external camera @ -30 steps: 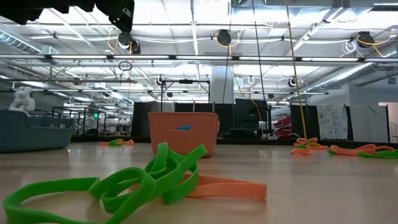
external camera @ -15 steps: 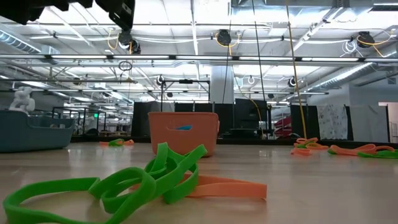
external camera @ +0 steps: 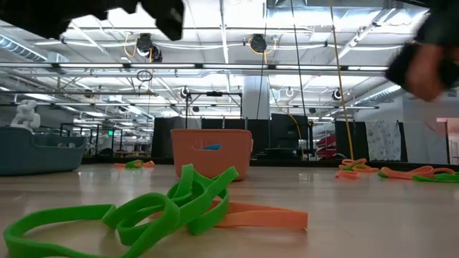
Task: Sort rubber bands into baskets
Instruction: Put the orange rubber band into the blue bin
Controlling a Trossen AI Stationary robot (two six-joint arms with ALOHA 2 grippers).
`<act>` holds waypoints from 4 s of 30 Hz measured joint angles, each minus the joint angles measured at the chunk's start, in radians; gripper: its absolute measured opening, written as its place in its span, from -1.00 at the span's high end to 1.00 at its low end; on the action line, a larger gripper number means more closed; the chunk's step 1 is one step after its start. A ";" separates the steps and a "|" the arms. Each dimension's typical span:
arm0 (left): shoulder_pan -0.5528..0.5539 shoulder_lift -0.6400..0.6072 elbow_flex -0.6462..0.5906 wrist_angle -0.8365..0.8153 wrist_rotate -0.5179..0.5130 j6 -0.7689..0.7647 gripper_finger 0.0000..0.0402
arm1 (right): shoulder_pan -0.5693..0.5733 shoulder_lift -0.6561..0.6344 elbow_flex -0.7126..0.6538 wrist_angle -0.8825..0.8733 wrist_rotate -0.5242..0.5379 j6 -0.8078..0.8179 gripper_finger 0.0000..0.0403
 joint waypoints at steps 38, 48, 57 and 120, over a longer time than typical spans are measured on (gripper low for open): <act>0.074 0.204 0.194 -0.162 -0.091 -0.065 0.47 | -0.245 0.000 0.001 0.321 0.030 -0.433 1.00; 0.081 0.204 0.193 -0.167 -0.089 -0.091 0.47 | -0.286 0.000 0.001 0.358 0.003 -0.445 1.00; 0.086 0.204 0.193 -0.178 -0.086 -0.090 0.69 | -0.289 0.000 0.001 0.356 0.003 -0.459 1.00; 0.039 -0.411 0.142 -2.208 -0.266 -1.112 1.00 | -0.339 0.001 0.001 0.238 0.000 -0.473 -0.05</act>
